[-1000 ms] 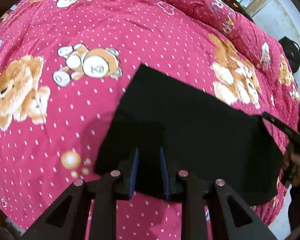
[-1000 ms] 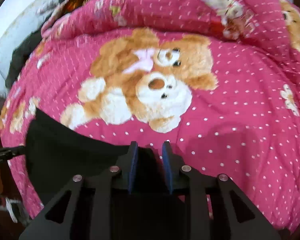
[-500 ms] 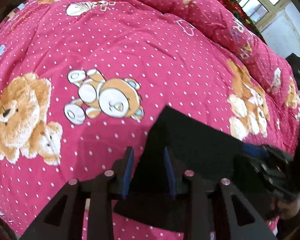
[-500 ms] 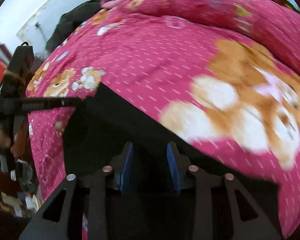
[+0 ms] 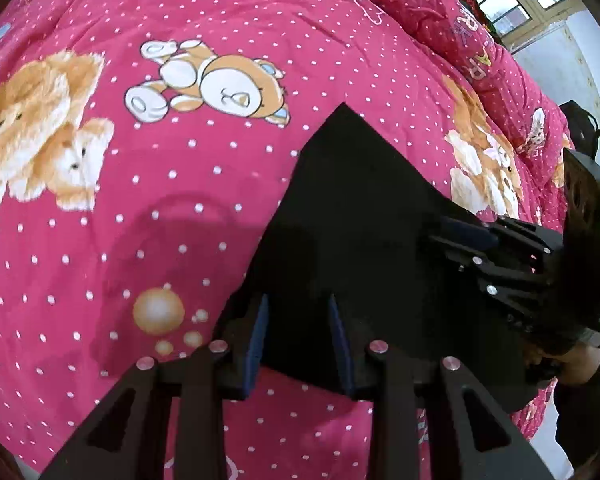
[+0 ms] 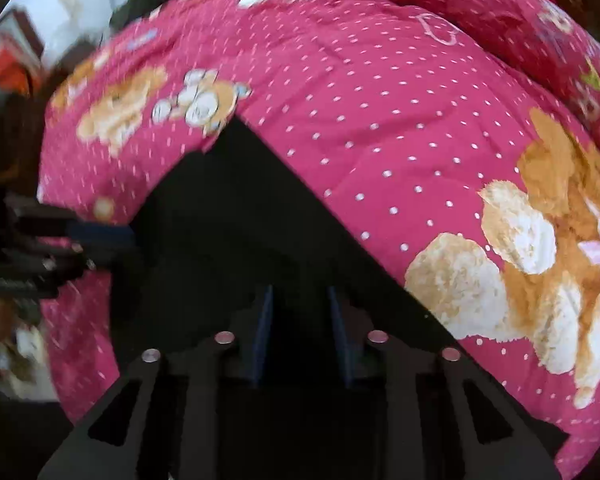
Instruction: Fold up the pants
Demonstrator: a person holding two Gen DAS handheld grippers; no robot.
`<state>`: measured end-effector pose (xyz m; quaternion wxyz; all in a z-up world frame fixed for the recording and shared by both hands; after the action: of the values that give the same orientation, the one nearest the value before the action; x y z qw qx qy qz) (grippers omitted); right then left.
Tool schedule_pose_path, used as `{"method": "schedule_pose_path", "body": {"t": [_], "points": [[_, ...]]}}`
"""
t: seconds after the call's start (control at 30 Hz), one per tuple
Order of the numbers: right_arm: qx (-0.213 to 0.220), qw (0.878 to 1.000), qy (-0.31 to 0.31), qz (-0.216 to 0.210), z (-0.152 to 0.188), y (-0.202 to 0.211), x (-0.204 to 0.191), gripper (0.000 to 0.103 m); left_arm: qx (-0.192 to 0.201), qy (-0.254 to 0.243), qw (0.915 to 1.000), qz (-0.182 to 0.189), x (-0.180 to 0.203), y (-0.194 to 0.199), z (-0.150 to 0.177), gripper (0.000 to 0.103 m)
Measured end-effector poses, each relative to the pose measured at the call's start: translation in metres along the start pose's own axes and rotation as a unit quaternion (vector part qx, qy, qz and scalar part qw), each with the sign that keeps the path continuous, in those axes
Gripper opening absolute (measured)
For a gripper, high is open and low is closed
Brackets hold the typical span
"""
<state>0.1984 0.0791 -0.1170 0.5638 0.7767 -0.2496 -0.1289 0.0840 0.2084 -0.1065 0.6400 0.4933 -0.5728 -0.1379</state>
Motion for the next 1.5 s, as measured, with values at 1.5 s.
{"method": "schedule_pose_path", "body": {"t": [1.5], "points": [[-0.08,0.896,-0.401,0.17,0.218,0.122,-0.007,0.03,0.009,0.1,0.9892,0.106,-0.028,-0.011,0.017,0.05]]}}
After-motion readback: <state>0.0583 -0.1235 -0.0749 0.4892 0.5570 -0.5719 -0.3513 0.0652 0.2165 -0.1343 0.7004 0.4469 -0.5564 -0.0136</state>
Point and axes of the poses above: each gripper's, at about its wrist camera, not at the fingertips, and y roughly against the way its jaws point, x to its right, z to its underside, the point moved 3 cm from there along -y, roughly the way its jaws point, and after that the axes turned 15 degrees about z, right-handed, at the moved point
